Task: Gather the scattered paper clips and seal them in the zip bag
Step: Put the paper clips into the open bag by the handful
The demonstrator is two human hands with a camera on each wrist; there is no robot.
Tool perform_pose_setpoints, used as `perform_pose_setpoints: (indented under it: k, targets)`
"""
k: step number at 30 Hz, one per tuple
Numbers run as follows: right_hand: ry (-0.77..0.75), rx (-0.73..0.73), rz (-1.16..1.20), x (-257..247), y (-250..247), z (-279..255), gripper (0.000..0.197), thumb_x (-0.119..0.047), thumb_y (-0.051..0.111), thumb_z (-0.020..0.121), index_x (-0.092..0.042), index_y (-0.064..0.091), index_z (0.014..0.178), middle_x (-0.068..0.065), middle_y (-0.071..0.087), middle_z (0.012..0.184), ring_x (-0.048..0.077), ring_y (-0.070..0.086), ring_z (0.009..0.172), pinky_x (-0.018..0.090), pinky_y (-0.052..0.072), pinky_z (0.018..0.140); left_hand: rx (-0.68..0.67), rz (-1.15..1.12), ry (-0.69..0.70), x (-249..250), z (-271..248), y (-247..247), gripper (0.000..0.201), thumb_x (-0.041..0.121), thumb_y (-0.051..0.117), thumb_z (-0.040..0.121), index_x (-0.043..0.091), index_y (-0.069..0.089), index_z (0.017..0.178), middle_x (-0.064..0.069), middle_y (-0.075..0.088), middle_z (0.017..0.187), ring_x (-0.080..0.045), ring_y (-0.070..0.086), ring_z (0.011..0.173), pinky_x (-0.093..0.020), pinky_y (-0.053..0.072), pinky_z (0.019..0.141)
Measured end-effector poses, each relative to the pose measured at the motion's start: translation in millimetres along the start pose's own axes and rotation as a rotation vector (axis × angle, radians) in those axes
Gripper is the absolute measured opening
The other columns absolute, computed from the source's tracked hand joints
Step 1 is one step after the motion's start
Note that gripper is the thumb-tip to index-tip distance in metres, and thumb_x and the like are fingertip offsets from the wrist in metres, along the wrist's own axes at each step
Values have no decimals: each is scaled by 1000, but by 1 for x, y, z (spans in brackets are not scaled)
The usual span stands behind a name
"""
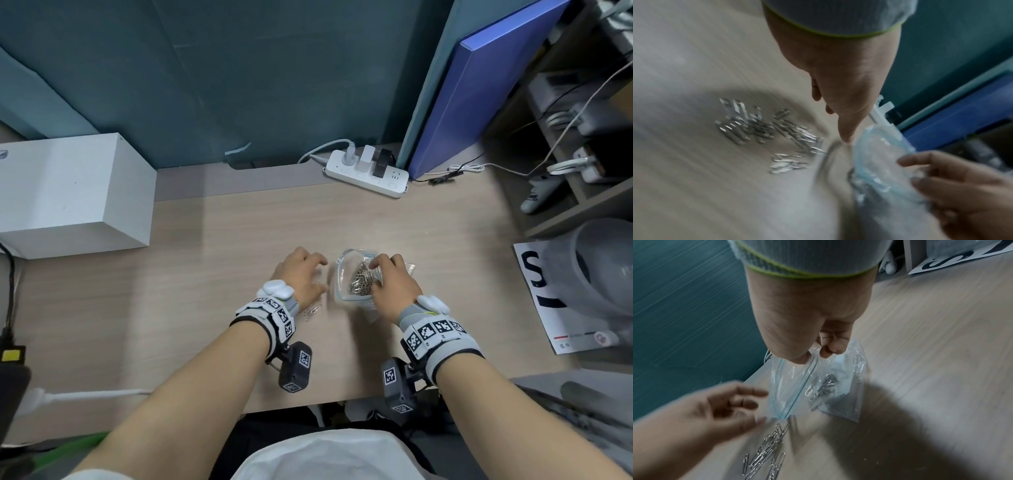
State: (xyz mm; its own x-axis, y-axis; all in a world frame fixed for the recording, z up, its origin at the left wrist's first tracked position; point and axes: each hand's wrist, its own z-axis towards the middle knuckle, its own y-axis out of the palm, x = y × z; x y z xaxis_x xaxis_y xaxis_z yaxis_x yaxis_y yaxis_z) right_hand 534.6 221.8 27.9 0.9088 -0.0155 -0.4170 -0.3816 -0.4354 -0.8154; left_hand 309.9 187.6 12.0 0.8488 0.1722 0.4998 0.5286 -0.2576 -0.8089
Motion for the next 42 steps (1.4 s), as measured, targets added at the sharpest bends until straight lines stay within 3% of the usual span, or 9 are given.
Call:
perform_pose_setpoints:
  k: [4, 11, 20, 23, 26, 30, 35, 40, 42]
  targets:
    - [-6, 0, 8, 1, 1, -1, 31, -12, 50, 94, -32, 49, 118, -5, 42, 120, 24, 60, 65, 31, 39, 57, -158, 252, -26, -18, -13, 8, 86, 53, 85, 60, 44, 46, 136, 7, 40, 131, -21, 45, 116, -39, 47, 93]
    - [-10, -5, -5, 3, 4, -2, 32, -13, 52, 92, -31, 50, 118, -3, 44, 123, 29, 60, 74, 34, 43, 64, -168, 213, 66, -30, -3, 23, 35, 19, 73, 83, 29, 58, 112, 5, 52, 114, -24, 53, 102, -41, 54, 78]
    - [-7, -11, -7, 2, 0, -1, 33, -12, 51, 92, -30, 50, 120, -2, 44, 122, 30, 57, 74, 34, 41, 65, -164, 233, 70, -30, 5, 25, 21, 6, 53, 86, 20, 62, 99, -3, 56, 102, -31, 57, 89, -34, 44, 65]
    - [0, -14, -8, 1, 0, -1, 33, -11, 51, 93, -29, 50, 121, -1, 44, 123, 31, 58, 76, 34, 42, 66, -115, 118, 13, -29, 3, 22, 17, 10, 58, 84, 23, 66, 91, 1, 60, 96, -29, 59, 88, -35, 50, 71]
    - [5, -11, -5, 1, 0, -2, 33, -11, 51, 94, -29, 50, 121, -1, 44, 124, 32, 60, 77, 35, 43, 66, 21, -113, -58, -18, 2, 15, 17, 12, 67, 77, 26, 72, 85, 9, 65, 84, -16, 63, 79, -26, 51, 70]
    - [3, -7, 11, 0, 2, -3, 32, -11, 50, 93, -31, 50, 119, -1, 44, 125, 33, 61, 79, 37, 47, 67, 113, -489, 0, 22, 10, -1, 16, 7, 78, 76, 21, 76, 83, 9, 69, 73, 1, 57, 62, -17, 50, 66]
    - [7, -14, 20, -3, 1, -4, 34, -11, 52, 92, -32, 49, 119, -1, 43, 125, 32, 59, 79, 35, 44, 69, -77, -481, 117, 49, 18, -2, 20, 19, 83, 81, 25, 79, 99, 10, 77, 90, 1, 69, 82, -11, 50, 80]
    - [8, 15, 10, -1, 0, -5, 31, -13, 51, 93, -32, 50, 118, -2, 43, 124, 31, 58, 75, 35, 43, 66, 108, -328, 24, 14, 13, 7, 16, 16, 77, 82, 28, 75, 92, 10, 71, 88, -10, 65, 80, -27, 54, 78]
    - [11, 16, 5, 0, -2, -5, 32, -13, 51, 93, -32, 50, 119, -2, 44, 124, 31, 59, 74, 34, 43, 66, 70, -225, -4, -6, 7, 13, 20, 16, 76, 80, 30, 74, 94, 8, 65, 93, -14, 64, 87, -31, 54, 81]
